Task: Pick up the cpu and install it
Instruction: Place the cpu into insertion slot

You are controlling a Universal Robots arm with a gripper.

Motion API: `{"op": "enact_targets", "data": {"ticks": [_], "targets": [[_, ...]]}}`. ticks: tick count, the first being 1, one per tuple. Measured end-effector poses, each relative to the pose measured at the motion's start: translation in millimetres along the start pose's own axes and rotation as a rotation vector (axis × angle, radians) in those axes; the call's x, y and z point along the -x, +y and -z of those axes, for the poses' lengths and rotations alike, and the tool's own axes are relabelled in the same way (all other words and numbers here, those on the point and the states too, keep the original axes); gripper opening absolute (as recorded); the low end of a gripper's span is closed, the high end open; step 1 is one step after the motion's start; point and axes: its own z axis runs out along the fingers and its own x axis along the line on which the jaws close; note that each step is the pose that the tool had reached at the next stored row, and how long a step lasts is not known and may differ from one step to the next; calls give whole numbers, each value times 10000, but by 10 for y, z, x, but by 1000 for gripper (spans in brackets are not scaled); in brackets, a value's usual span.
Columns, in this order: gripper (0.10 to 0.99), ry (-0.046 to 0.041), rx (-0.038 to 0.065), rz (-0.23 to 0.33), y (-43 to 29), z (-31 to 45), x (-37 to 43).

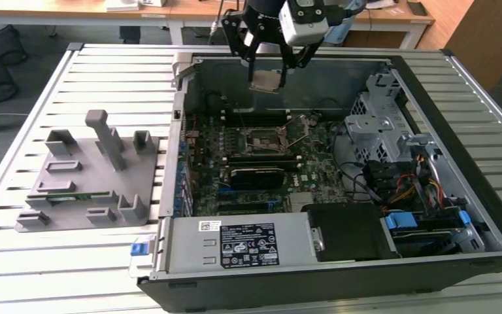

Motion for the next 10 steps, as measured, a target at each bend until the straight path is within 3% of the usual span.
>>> {"op": "enact_targets", "data": {"ticks": [10], "targets": [[529,-75,7,-1395,4,-2,-1]]}}
